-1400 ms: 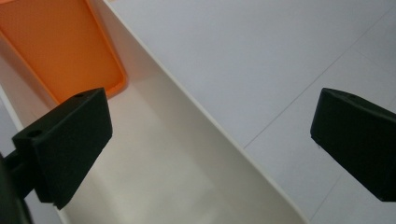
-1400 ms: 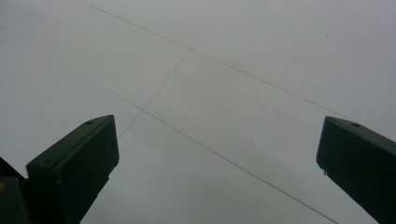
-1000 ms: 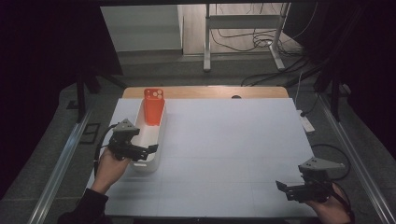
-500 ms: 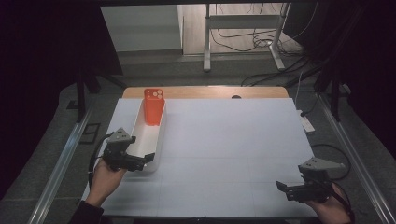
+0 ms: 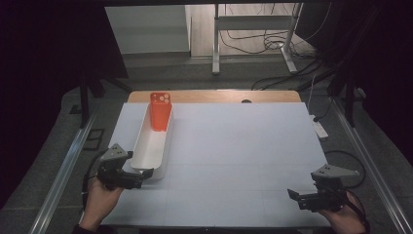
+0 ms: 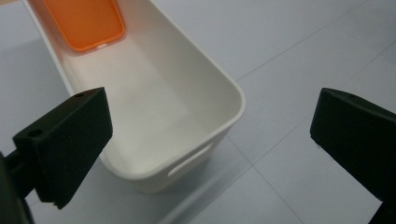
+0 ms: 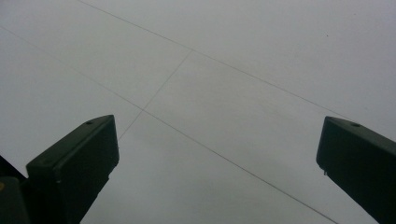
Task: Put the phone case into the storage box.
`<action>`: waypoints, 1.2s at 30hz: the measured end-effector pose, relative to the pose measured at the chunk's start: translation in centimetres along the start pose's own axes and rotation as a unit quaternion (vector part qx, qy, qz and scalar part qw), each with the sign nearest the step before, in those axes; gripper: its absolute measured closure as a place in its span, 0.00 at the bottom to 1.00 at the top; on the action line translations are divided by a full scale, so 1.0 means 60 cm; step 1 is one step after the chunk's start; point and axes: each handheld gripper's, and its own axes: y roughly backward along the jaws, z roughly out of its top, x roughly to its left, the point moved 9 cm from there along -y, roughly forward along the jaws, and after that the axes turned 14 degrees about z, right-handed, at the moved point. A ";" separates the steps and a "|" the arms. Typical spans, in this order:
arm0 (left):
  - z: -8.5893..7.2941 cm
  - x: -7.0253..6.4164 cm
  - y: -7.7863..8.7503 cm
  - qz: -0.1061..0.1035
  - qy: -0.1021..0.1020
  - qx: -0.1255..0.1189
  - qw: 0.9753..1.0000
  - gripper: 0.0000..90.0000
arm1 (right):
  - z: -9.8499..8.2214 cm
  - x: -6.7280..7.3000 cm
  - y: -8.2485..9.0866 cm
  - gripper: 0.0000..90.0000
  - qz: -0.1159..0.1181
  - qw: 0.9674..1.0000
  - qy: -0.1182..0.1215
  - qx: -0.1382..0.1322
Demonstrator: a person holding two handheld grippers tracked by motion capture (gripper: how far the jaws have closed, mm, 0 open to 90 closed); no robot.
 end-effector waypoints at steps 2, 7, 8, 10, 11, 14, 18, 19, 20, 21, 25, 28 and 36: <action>-0.007 0.001 0.007 0.001 0.004 0.000 1.000 0.00 | 0.000 0.000 0.000 0.00 0.000 1.000 0.000 0.000; -0.022 0.002 0.017 0.004 0.008 0.001 1.000 0.00 | 0.000 0.000 0.000 0.00 0.000 1.000 0.001 0.001; -0.025 0.002 0.019 0.004 0.009 0.002 1.000 0.00 | 0.000 0.000 0.000 0.00 0.000 1.000 0.001 0.001; -0.030 0.002 0.023 0.003 0.011 0.003 1.000 0.00 | 0.000 0.000 0.000 0.00 0.000 1.000 0.000 0.001; -0.032 0.002 0.025 0.004 0.012 0.003 1.000 0.00 | 0.000 0.000 0.000 0.00 0.000 1.000 0.000 0.001; -0.036 0.001 0.033 0.005 0.015 0.000 1.000 0.00 | 0.000 0.001 0.000 0.00 0.000 1.000 0.000 0.002; -0.047 0.004 0.040 0.015 0.016 0.001 1.000 0.00 | 0.000 0.001 -0.001 0.00 0.000 1.000 0.000 0.002; -0.050 0.006 0.042 0.017 0.017 0.002 1.000 0.00 | 0.000 0.001 -0.001 0.00 0.000 1.000 0.000 0.002; -0.053 0.006 0.043 0.018 0.018 0.004 1.000 0.00 | 0.000 0.001 -0.001 0.00 0.000 1.000 0.000 0.002; -0.058 0.007 0.044 0.021 0.019 0.006 1.000 0.00 | 0.000 0.001 -0.001 0.00 0.001 1.000 0.000 0.002; -0.068 0.010 0.048 0.029 0.019 0.008 0.999 0.00 | -0.001 0.001 -0.001 0.00 0.000 1.000 0.000 0.003; -0.076 0.012 0.053 0.036 0.023 0.009 0.999 0.00 | -0.001 0.000 -0.001 0.00 0.000 1.000 0.000 0.003; -0.093 0.013 0.060 0.057 0.015 0.017 0.998 0.00 | -0.001 0.001 -0.002 0.00 0.001 1.000 -0.002 0.004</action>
